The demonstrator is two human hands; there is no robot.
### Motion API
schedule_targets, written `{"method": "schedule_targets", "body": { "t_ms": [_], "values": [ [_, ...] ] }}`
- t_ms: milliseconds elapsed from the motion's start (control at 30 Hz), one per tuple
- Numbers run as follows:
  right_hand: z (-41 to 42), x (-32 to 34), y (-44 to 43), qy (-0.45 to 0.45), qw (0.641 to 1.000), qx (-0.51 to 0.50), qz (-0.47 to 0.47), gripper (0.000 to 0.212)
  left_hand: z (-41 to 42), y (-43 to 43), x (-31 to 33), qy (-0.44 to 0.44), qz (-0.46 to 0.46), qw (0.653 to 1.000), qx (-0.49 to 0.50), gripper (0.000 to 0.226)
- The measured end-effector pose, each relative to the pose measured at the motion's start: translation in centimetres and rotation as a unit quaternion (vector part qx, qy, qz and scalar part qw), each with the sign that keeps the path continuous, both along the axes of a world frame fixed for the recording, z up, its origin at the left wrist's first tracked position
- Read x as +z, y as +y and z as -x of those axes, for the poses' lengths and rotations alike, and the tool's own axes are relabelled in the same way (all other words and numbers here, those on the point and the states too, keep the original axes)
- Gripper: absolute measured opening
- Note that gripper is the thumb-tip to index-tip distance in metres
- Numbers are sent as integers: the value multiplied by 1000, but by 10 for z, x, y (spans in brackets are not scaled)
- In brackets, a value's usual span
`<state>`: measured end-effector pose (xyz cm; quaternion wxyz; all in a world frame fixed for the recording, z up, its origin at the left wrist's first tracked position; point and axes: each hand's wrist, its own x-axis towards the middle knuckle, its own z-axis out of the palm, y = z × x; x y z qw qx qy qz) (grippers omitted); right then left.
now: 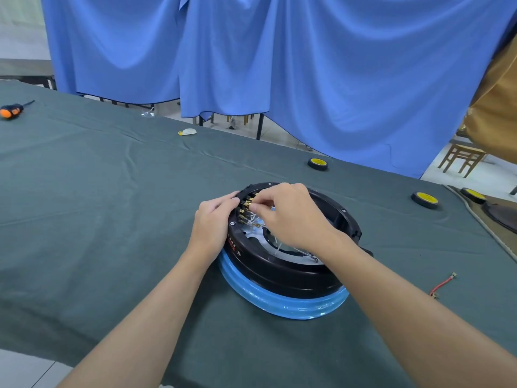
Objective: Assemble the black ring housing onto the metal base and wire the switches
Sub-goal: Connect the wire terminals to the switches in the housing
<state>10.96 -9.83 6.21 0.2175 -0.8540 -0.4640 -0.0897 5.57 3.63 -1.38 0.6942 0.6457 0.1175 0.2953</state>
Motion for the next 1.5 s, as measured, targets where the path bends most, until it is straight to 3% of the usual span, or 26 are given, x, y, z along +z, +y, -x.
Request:
{"method": "schedule_targets", "body": {
  "t_ms": [100, 200, 500, 1500],
  "values": [
    [4, 1, 0, -83, 994, -1, 76, 31, 0, 0, 0, 0, -1, 1000, 1, 30],
    [6, 0, 0, -95, 989, 13, 115, 31, 0, 0, 0, 1, 1, 1000, 1, 29],
    [7, -9, 5, -60, 997, -22, 35, 20, -1, 0, -1, -1, 2, 1000, -1, 30],
    [11, -9, 3, -16, 1000, -22, 2, 18, 2, -2, 2, 6, 7, 1000, -3, 32]
  ]
}}
